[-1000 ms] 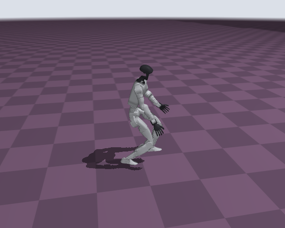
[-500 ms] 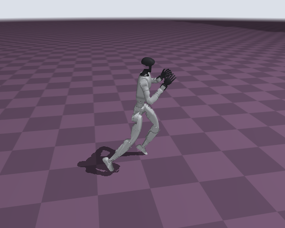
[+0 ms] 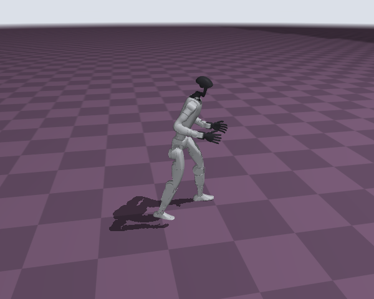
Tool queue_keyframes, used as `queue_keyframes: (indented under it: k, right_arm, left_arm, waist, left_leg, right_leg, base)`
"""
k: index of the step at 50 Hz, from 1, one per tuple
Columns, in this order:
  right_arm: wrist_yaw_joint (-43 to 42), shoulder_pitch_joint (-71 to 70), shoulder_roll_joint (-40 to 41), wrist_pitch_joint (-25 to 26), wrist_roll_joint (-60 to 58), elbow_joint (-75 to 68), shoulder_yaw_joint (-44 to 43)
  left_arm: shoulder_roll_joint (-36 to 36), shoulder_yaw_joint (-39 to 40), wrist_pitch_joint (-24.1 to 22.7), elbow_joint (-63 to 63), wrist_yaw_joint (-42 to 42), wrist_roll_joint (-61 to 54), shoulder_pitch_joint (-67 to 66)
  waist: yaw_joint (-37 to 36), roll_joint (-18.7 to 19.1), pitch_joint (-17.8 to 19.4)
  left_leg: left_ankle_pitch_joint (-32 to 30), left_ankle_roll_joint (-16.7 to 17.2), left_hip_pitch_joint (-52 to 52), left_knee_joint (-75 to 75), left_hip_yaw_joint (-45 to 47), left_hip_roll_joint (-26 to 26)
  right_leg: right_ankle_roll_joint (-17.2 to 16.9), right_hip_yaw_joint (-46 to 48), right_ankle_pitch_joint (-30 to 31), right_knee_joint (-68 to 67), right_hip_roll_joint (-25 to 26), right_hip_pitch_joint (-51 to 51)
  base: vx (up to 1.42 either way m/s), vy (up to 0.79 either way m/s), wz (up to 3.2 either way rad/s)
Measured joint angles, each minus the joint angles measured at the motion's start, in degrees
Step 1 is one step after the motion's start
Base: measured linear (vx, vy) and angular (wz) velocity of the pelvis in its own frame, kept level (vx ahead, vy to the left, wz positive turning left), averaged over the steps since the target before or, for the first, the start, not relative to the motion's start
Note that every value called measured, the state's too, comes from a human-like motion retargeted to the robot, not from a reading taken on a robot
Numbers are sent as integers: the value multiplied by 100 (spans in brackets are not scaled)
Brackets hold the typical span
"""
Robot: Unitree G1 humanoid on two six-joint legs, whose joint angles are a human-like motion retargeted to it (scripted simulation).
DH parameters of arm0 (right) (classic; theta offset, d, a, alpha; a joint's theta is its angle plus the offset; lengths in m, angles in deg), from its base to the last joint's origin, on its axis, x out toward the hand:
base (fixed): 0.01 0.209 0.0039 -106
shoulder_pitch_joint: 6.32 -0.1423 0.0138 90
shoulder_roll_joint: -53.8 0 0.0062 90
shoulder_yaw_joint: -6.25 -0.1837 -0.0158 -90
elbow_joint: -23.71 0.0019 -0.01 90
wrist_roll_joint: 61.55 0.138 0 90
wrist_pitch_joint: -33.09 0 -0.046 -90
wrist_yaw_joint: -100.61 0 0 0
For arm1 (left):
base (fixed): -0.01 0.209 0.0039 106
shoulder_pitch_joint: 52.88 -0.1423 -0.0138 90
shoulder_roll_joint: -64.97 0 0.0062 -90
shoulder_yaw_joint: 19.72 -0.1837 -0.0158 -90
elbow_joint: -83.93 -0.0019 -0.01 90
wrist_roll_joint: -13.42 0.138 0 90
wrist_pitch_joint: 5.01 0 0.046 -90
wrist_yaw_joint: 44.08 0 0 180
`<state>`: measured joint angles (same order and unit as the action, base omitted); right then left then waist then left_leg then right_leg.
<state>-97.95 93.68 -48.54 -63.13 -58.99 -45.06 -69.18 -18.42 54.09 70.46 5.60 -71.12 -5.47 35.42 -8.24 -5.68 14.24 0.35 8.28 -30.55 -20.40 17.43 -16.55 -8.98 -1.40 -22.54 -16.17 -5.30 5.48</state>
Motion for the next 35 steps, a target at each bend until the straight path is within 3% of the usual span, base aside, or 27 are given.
queue_keyframes:
  k: [4, 13, 25, 29, 35]
  right_arm:
    - [-414, -561, -83, 69, -572, -543, 154]
    - [-556, -188, 564, 3, -212, -747, -477]
    - [-439, -170, 350, 56, -560, -1212, -128]
    - [-500, -299, 431, 165, -568, -1294, 49]
    - [-740, -668, 634, 361, -613, -1496, 384]
  left_arm:
    - [-266, -257, 126, -731, -55, 104, 550]
    - [-344, -437, 132, -957, 83, 292, 1131]
    - [-785, -170, 586, -3125, -131, 1267, 942]
    - [-888, 186, 626, -4321, -320, 470, 694]
    - [-1030, 1130, 401, -6369, -415, -2260, 305]
  waist:
    - [166, 79, -30]
    - [422, -48, -103]
    - [71, -80, -97]
    - [-144, -208, -218]
    - [-291, -257, -364]
  left_leg:
    - [-255, -92, 274, 237, -163, -26]
    - [-807, -177, 949, 1380, -145, 110]
    - [-534, -421, 789, 1113, -260, 517]
    - [-480, -443, 866, 1296, -90, 665]
    - [-631, -384, 1450, 2176, 329, 746]
  right_leg:
    - [68, -67, 121, 146, 264, -106]
    - [-3, 55, 250, 270, 343, -373]
    - [45, 325, 274, 142, -34, -410]
    - [49, 299, 392, 227, -208, -370]
    - [22, 65, 672, -4, -267, -145]
  base:
    - [-17, -13, -23]
    - [-2, -5, 13]
    - [7, 11, 21]
    - [15, 17, -11]
    - [14, 17, -51]
